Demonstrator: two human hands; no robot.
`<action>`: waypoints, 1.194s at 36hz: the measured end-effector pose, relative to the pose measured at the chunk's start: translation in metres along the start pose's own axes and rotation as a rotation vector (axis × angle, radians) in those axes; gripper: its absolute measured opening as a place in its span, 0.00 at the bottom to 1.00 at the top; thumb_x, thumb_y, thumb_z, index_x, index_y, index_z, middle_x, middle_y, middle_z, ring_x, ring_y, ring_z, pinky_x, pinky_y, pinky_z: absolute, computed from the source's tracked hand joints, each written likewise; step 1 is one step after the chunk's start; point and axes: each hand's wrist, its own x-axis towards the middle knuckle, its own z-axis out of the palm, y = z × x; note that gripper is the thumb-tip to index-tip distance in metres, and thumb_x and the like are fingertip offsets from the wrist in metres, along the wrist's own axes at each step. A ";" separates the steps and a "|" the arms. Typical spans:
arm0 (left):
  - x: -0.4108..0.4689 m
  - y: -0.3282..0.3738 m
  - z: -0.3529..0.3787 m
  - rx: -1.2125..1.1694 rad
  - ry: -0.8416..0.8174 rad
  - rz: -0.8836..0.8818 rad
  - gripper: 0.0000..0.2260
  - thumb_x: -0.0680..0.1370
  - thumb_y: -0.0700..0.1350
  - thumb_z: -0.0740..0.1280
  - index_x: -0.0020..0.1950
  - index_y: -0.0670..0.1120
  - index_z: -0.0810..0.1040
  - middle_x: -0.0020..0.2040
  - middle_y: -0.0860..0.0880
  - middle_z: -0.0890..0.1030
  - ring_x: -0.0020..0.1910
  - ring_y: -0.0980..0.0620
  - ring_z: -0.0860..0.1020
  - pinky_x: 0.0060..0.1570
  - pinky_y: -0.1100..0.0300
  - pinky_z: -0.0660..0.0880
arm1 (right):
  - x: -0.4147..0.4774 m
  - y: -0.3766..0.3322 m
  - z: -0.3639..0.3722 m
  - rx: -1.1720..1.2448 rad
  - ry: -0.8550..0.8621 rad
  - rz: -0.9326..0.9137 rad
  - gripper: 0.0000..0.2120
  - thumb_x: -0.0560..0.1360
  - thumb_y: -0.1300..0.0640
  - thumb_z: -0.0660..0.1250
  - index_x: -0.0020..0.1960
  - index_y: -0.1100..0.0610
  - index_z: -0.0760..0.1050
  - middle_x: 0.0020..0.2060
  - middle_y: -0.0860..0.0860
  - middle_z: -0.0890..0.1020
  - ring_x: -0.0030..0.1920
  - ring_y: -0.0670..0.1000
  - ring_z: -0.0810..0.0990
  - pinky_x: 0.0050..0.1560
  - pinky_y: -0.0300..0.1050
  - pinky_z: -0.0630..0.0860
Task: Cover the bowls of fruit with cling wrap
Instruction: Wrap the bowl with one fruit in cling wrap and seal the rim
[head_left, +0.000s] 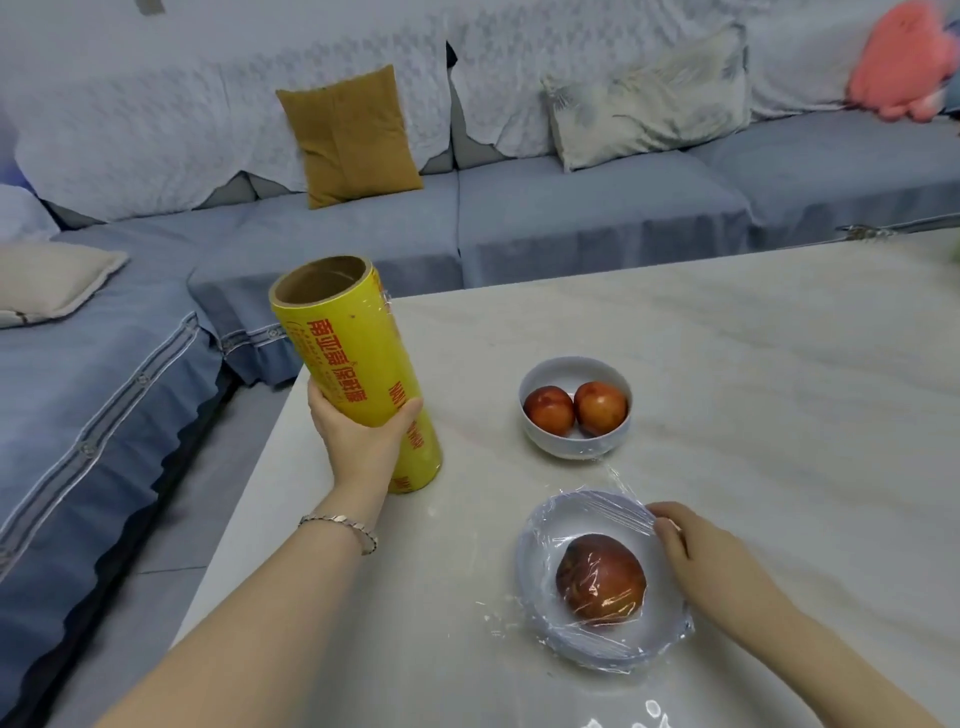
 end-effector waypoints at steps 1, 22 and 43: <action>0.000 -0.001 -0.002 0.004 -0.026 0.002 0.47 0.64 0.42 0.79 0.74 0.50 0.54 0.70 0.48 0.66 0.67 0.48 0.68 0.65 0.50 0.68 | -0.001 0.000 0.001 -0.019 0.002 0.004 0.14 0.81 0.54 0.51 0.61 0.50 0.71 0.54 0.51 0.81 0.51 0.51 0.78 0.48 0.40 0.68; -0.108 0.014 -0.004 0.563 -0.890 -0.103 0.11 0.70 0.51 0.74 0.47 0.51 0.77 0.36 0.52 0.76 0.33 0.58 0.74 0.36 0.65 0.69 | -0.003 -0.034 -0.028 -0.081 0.031 -0.151 0.17 0.75 0.53 0.61 0.63 0.48 0.72 0.58 0.51 0.78 0.58 0.50 0.75 0.59 0.40 0.68; -0.123 0.033 -0.010 0.009 -0.613 -0.451 0.10 0.75 0.50 0.69 0.50 0.45 0.77 0.36 0.50 0.81 0.25 0.58 0.76 0.28 0.66 0.74 | 0.044 -0.057 -0.006 -0.184 -0.625 -0.414 0.10 0.71 0.48 0.63 0.36 0.53 0.72 0.47 0.58 0.78 0.45 0.50 0.74 0.57 0.49 0.71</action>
